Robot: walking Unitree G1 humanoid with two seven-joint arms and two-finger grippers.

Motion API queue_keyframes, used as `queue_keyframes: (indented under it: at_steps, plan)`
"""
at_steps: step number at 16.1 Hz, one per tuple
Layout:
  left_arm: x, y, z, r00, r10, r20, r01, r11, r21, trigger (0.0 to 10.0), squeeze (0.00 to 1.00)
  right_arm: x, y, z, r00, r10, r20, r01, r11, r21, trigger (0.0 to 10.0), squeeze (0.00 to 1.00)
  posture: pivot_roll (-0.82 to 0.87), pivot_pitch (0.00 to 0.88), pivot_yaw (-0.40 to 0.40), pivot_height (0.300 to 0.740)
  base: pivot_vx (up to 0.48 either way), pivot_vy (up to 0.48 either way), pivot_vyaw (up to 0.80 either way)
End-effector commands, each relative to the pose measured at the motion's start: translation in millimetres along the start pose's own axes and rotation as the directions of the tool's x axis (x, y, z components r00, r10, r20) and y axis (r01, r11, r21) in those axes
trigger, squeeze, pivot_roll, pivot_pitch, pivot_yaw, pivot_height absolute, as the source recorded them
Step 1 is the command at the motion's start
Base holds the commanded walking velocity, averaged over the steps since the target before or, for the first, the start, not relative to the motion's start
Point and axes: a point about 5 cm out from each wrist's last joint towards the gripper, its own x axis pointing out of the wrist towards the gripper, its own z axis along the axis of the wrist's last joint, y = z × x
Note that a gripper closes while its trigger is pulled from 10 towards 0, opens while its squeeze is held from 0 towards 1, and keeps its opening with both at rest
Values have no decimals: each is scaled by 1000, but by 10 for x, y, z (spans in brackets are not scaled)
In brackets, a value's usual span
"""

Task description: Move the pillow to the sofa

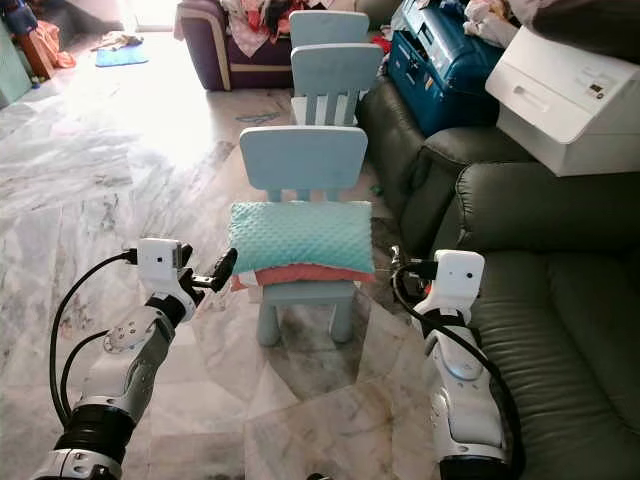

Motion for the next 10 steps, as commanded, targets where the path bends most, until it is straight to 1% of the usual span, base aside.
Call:
queue_keyframes:
  at_steps: [1,2,5,8,9,10]
  plan:
    - [-13,-14,-10,1000,-10,-2,10,1000,13,10000,0,-17,-21,-4,1000,-3,-5,3,1000,-1,10000,0,-154,69,-8,740,0,-296,-800]
    - [-17,-14,-14,1000,-10,-2,10,1000,14,10000,0,-20,-17,-8,1000,-3,-6,3,1000,-1,10000,0,-153,70,-9,740,0,-296,-800]
    - [-23,-10,-19,1000,-4,0,4,1000,4,10000,0,-17,-17,-7,1000,-2,-6,2,1000,-1,10000,0,-152,71,-9,740,0,0,-800]
    - [-29,-2,-19,1000,0,0,0,1000,4,10000,0,-16,-6,-6,1000,0,-5,0,1000,0,10000,0,-150,72,-8,740,0,0,0]
    - [-31,1,-19,1000,0,0,0,1000,5,10000,0,-17,-4,-7,1000,0,-5,0,1000,0,10000,0,-150,73,-8,740,0,0,-800]
    - [-32,3,-19,1000,1,0,-1,1000,5,10000,0,-19,-3,-7,1000,0,-5,0,1000,0,10000,0,-150,73,-7,740,0,0,0]
